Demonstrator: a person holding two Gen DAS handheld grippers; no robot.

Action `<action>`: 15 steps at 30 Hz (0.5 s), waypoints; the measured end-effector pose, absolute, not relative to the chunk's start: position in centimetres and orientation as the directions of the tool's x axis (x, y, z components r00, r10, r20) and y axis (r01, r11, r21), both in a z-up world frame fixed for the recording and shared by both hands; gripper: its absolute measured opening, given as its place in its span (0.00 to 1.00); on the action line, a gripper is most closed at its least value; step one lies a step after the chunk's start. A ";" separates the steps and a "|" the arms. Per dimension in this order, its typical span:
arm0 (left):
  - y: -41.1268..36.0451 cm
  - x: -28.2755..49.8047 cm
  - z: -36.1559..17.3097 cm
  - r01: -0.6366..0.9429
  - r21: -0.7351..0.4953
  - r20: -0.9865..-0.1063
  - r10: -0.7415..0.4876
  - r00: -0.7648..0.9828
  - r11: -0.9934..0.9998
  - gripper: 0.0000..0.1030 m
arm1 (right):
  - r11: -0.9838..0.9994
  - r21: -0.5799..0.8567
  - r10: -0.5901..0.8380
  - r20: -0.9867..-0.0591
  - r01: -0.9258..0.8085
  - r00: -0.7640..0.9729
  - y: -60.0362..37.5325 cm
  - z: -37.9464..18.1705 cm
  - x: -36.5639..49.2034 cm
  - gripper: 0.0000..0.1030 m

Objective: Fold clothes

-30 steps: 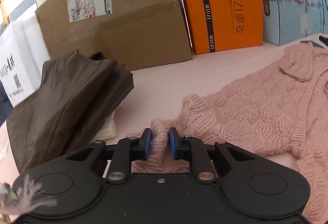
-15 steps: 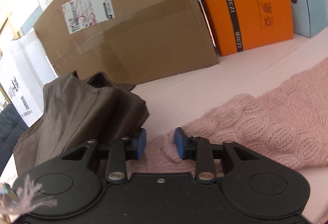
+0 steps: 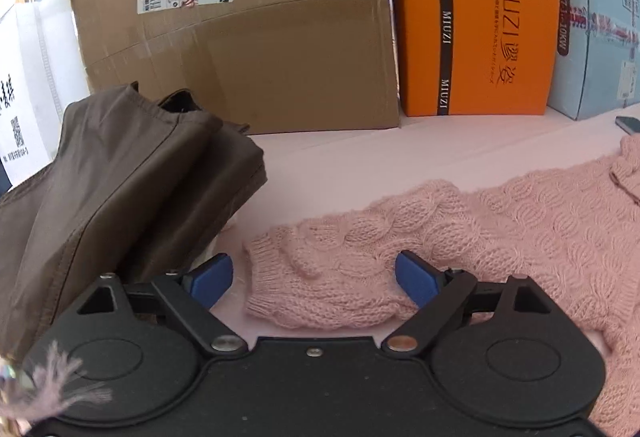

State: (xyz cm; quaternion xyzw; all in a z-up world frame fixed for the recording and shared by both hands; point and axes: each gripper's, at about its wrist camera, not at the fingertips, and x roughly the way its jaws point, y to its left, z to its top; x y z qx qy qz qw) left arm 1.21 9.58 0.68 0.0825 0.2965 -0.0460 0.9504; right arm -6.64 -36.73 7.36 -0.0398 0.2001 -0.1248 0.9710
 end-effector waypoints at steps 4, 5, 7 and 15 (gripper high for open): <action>9.1 0.9 0.6 0.116 0.156 -0.559 -0.009 0.829 0.981 0.87 | 0.968 -0.109 -0.252 -0.419 0.227 0.873 -38.1 6.9 -2.7 0.78; 8.7 0.8 0.6 0.114 0.178 -0.553 0.004 0.833 0.978 0.88 | 0.969 -0.105 -0.246 -0.436 0.222 0.866 -38.4 6.6 -2.0 0.77; 8.3 0.7 0.6 0.112 0.193 -0.547 0.013 0.837 0.975 0.88 | 0.972 -0.099 -0.233 -0.468 0.212 0.853 -38.8 6.0 -0.9 0.74; 8.8 0.7 0.9 0.116 0.158 -0.553 -0.009 0.833 0.981 0.88 | 0.982 -0.134 -0.186 -0.533 0.135 0.825 -38.2 4.0 0.0 0.58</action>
